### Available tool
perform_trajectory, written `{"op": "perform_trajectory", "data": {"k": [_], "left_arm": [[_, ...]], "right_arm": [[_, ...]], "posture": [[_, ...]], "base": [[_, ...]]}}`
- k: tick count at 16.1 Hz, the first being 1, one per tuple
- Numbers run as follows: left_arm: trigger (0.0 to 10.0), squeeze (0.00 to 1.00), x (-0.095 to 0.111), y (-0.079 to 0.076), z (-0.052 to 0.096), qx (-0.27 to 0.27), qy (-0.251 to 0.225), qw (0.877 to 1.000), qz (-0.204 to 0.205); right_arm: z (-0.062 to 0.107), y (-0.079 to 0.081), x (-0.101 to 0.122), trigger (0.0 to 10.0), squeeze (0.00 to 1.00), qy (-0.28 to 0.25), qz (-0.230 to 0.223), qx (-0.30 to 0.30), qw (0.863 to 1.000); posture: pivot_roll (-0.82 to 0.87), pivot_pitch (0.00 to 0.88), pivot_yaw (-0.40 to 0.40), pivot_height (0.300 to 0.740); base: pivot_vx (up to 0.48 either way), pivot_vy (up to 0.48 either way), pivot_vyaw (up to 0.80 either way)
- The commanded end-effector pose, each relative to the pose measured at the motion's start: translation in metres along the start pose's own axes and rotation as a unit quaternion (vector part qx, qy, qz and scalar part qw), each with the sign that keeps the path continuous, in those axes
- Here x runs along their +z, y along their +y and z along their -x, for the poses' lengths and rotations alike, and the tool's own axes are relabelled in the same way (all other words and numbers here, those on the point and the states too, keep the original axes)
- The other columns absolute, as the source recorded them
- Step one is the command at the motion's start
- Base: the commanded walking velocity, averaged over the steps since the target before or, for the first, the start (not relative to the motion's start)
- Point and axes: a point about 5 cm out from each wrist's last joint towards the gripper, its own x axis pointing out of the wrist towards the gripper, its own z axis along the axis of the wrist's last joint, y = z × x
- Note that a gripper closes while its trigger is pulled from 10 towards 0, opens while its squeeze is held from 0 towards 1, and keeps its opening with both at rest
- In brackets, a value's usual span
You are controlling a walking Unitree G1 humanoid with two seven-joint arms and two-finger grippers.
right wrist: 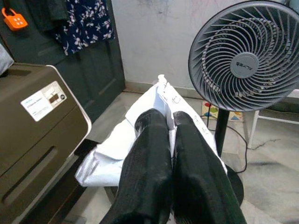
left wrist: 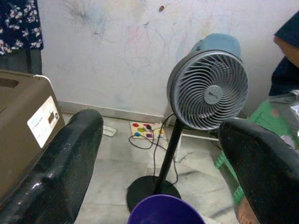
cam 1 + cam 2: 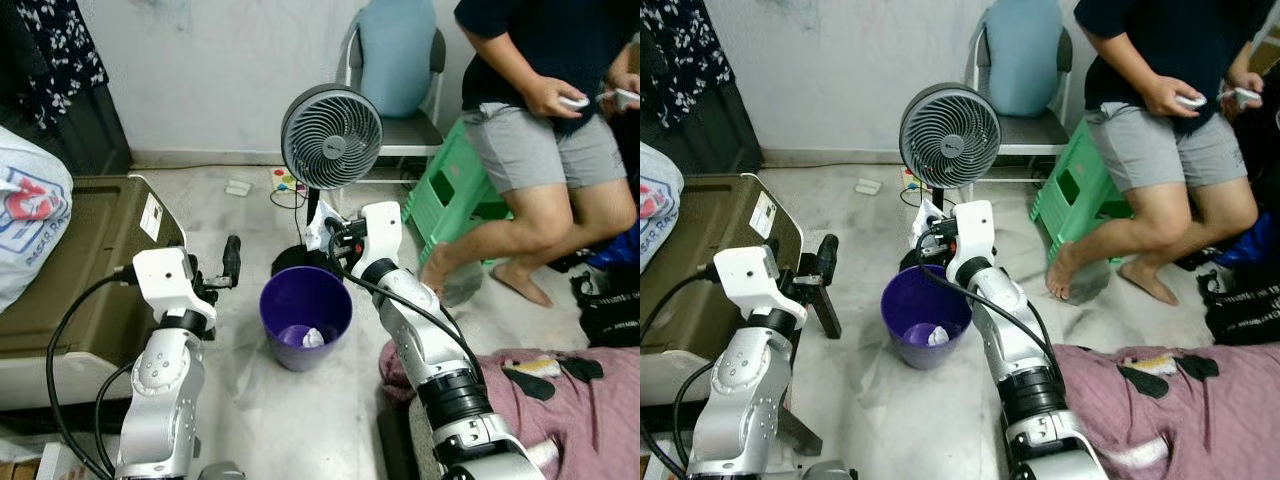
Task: Clean up the room
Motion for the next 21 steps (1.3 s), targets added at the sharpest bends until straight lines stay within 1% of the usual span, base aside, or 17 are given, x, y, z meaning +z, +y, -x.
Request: {"op": "perform_trajectory", "data": {"k": [1,4,10,12,13,14,16,18,20,21], "left_arm": [[10.0,0.00,0.003,-0.003,0.000,-0.007,-0.007,1.000,0.001],[10.0,0.00,0.003,-0.003,0.000,-0.007,-0.006,1.000,0.003],[10.0,0.00,0.001,-0.003,0.000,-0.009,-0.002,1.000,0.005],[10.0,0.00,0.001,-0.003,0.001,-0.009,-0.002,1.000,0.005],[10.0,0.00,0.001,-0.002,0.001,-0.008,-0.001,1.000,0.004],[10.0,0.00,0.000,-0.001,0.000,-0.001,0.005,1.000,0.000],[10.0,0.00,-0.001,0.000,-0.001,0.004,0.008,1.000,-0.004],[10.0,0.00,-0.001,0.003,-0.001,0.019,0.009,1.000,-0.014],[10.0,0.00,-0.001,0.004,-0.001,0.020,0.009,1.000,-0.014],[10.0,0.00,0.000,0.004,-0.001,0.022,0.009,1.000,-0.016]], "right_arm": [[0.000,0.003,0.003,10.0,0.00,-0.004,0.007,0.012,1.000],[0.001,0.007,0.005,10.0,0.00,-0.013,0.013,0.025,1.000],[-0.002,0.005,0.013,10.0,0.00,-0.029,0.013,0.033,0.999],[-0.001,0.007,0.012,10.0,0.00,-0.029,0.015,0.036,0.999],[0.000,0.009,0.011,10.0,0.00,-0.029,0.015,0.038,0.999],[0.000,0.011,0.010,10.0,0.00,-0.028,0.013,0.042,0.999],[0.000,0.012,0.009,10.0,0.00,-0.028,0.011,0.043,0.999],[-0.001,0.011,0.010,10.0,0.00,-0.029,0.001,0.037,0.999],[-0.001,0.012,0.010,10.0,0.00,-0.029,0.015,0.039,0.999],[-0.001,0.013,0.010,10.0,0.00,-0.029,0.015,0.040,0.999]], "posture": [[-0.03,0.000,-0.063,0.740],[-0.03,0.000,-0.065,0.740],[-0.03,0.000,-0.063,0.740],[-0.03,0.000,-0.062,0.740],[-0.03,0.000,-0.062,0.740],[-0.03,0.000,-0.061,0.740],[-0.03,0.000,-0.062,0.740],[-0.03,0.000,-0.062,0.740],[-0.03,0.000,-0.062,0.740],[-0.03,0.000,-0.062,0.740]], "base": [[0.352,0.000,0.00],[0.354,0.000,0.00],[0.373,0.000,0.00],[0.392,0.000,0.00],[0.360,0.000,0.52],[0.000,0.000,0.64],[0.000,0.000,0.64],[0.000,0.000,0.00],[0.000,0.000,0.00],[0.000,0.000,0.80]]}}
